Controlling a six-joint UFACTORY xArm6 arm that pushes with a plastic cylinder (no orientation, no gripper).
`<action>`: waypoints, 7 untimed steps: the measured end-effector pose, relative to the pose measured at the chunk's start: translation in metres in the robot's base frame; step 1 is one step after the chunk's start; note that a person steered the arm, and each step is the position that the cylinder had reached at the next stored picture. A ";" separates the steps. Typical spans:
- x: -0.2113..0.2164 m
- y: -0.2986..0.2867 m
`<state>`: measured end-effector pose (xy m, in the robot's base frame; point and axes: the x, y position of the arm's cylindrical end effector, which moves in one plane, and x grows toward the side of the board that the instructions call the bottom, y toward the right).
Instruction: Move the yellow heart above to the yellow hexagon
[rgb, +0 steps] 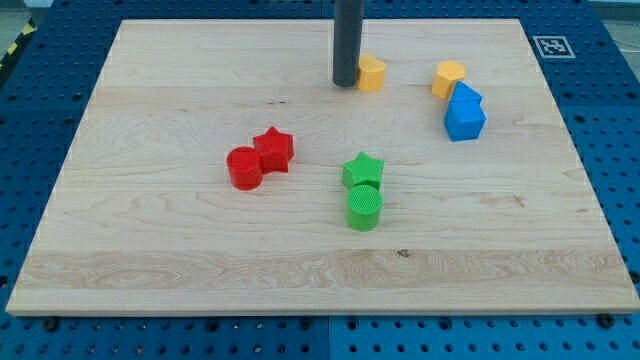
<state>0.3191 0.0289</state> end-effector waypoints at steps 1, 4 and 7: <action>0.022 0.000; 0.001 0.017; -0.025 0.028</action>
<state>0.2942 0.0568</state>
